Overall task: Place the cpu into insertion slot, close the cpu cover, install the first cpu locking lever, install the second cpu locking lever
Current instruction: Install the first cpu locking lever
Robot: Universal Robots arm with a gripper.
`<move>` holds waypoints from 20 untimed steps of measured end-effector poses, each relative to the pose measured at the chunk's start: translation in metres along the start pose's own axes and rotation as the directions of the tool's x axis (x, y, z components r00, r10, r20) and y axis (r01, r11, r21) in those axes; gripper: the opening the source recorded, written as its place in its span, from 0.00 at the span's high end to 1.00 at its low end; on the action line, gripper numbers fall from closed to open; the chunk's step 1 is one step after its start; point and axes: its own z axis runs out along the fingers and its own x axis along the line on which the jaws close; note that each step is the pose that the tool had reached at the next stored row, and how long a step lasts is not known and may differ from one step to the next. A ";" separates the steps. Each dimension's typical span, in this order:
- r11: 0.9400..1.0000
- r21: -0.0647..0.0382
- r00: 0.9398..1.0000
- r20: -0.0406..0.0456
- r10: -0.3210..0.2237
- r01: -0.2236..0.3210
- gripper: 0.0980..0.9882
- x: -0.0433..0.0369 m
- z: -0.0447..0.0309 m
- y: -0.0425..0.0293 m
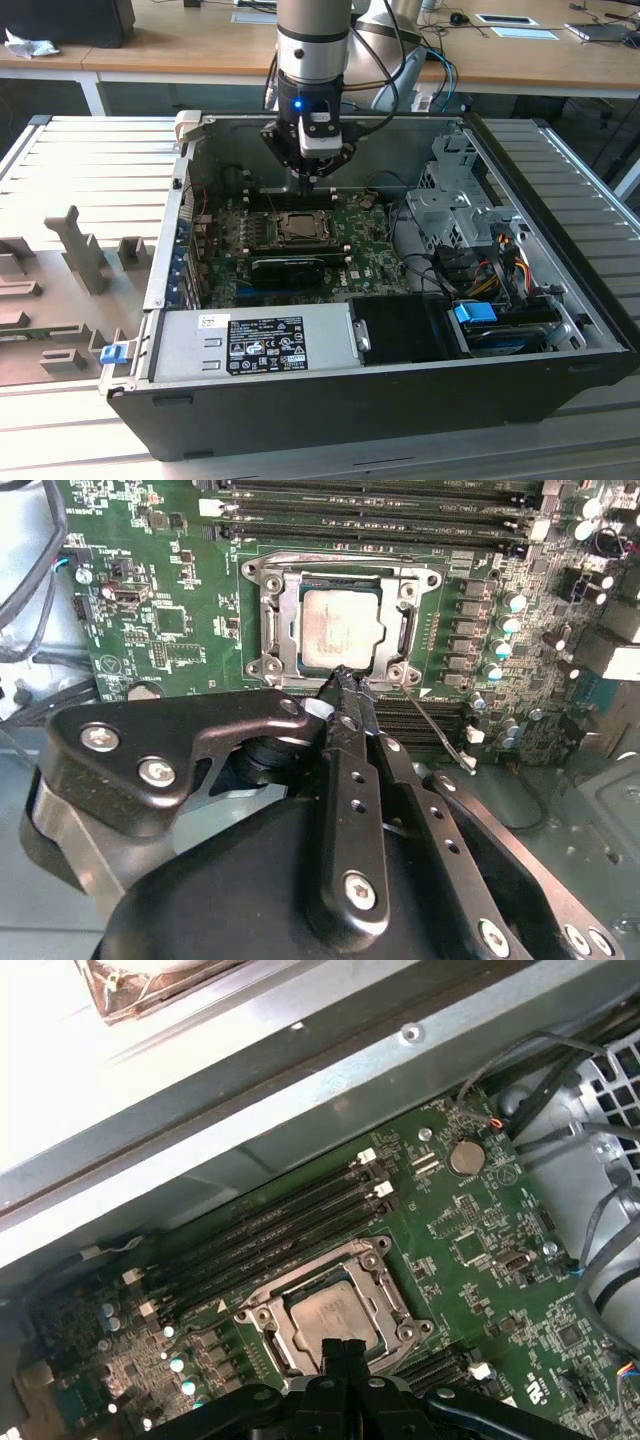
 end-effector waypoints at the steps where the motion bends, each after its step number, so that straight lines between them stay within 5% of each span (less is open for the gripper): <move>1: 1.000 0.000 1.000 0.000 -0.007 0.007 0.99 0.0000 0.0000 0.0000; 20: 0.989 0.000 0.989 -0.005 -0.146 0.146 0.99 0.0000 0.0000 0.0000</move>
